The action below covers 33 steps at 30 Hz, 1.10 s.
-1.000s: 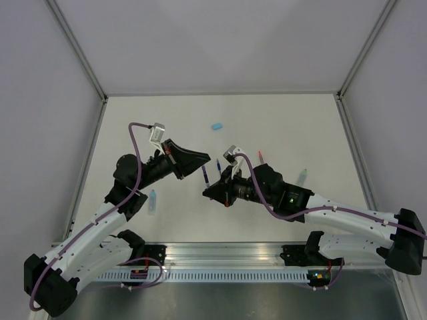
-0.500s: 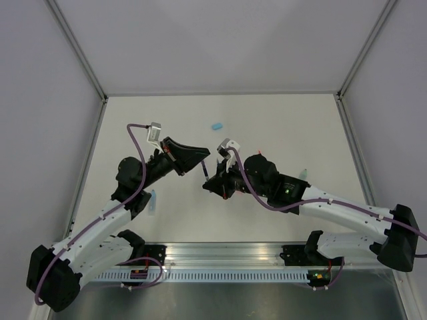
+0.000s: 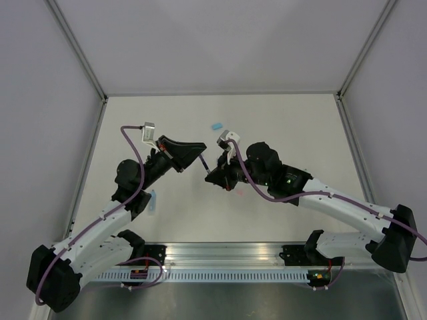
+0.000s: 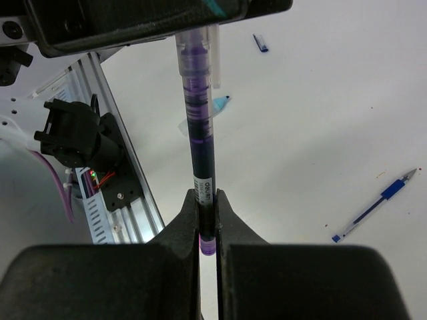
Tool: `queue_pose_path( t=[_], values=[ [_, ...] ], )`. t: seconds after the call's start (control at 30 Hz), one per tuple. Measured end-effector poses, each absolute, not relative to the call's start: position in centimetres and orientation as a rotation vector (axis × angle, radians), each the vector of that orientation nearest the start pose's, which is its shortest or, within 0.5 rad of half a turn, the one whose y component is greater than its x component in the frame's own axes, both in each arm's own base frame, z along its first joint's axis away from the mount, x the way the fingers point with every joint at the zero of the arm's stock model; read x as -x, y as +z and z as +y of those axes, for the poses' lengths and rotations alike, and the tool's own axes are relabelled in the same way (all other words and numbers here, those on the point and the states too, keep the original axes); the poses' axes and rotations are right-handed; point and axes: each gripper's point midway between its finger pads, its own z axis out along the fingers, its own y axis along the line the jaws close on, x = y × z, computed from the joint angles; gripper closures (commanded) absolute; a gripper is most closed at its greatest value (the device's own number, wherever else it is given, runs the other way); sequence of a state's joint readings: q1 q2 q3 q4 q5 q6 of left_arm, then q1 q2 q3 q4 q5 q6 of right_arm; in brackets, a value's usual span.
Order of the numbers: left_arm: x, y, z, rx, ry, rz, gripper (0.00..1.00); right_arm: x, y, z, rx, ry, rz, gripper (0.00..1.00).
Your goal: Insert the pens into the pen caps
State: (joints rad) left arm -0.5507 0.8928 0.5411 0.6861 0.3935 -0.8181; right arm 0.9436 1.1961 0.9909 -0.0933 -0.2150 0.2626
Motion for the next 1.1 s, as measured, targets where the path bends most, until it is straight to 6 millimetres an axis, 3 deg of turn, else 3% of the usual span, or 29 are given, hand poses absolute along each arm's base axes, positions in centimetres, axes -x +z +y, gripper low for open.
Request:
queue_pose_path(
  t=[0.27,0.57,0.83,1.1],
  values=[
    [-23.2,33.6,-25.1,-0.173,-1.412,1.333,0.98,-20.1,25.2,35.0,0.870,1.084,1.855,1.00],
    [-24.5,33.3,-24.4,-0.085,-1.381,1.312,0.98,-21.2,26.0,35.0,0.889,1.153,1.875,1.00],
    [-25.9,31.4,-24.3,0.016,-1.349,1.436,0.98,-22.0,23.8,34.6,0.889,1.107,1.947,1.00],
    [-26.7,33.2,-24.6,0.002,-1.258,1.542,0.98,-22.4,25.4,35.2,0.842,1.203,1.871,1.00]
  ],
)
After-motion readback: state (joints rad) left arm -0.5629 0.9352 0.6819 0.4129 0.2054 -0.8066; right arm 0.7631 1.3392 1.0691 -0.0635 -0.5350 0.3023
